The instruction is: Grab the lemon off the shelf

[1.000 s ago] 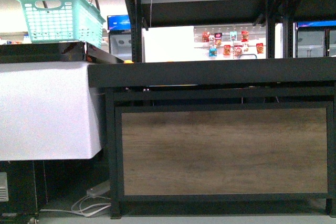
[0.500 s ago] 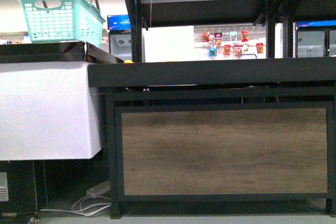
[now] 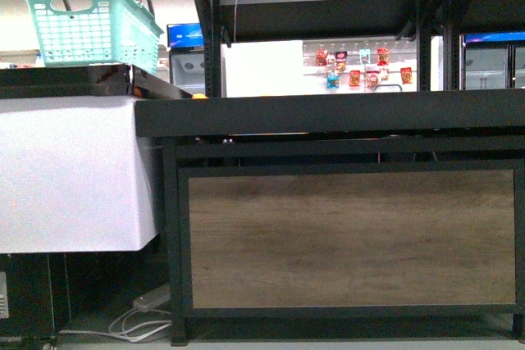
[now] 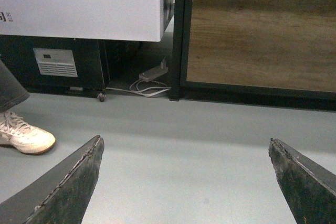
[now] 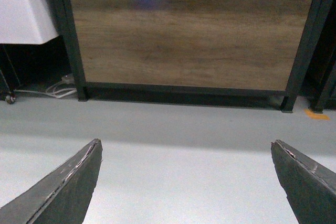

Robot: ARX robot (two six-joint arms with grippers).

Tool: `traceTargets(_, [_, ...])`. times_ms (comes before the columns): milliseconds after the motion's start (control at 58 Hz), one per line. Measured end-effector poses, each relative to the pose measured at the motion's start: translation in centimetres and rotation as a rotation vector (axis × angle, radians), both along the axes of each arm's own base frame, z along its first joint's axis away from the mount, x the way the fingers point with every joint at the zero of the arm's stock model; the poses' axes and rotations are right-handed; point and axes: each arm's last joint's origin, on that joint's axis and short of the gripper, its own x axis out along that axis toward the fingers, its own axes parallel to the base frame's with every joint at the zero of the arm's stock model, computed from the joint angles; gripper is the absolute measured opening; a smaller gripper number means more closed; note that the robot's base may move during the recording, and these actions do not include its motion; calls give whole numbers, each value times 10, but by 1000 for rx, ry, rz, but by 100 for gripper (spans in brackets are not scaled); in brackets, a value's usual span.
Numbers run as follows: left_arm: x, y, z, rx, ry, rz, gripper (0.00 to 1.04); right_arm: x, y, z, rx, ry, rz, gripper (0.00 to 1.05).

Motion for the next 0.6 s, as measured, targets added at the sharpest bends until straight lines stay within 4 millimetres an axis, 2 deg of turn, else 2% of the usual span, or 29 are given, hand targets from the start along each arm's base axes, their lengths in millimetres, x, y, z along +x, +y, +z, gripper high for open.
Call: traceTargets(603, [0, 0, 0, 0, 0, 0, 97, 0, 0, 0, 0, 0, 0, 97])
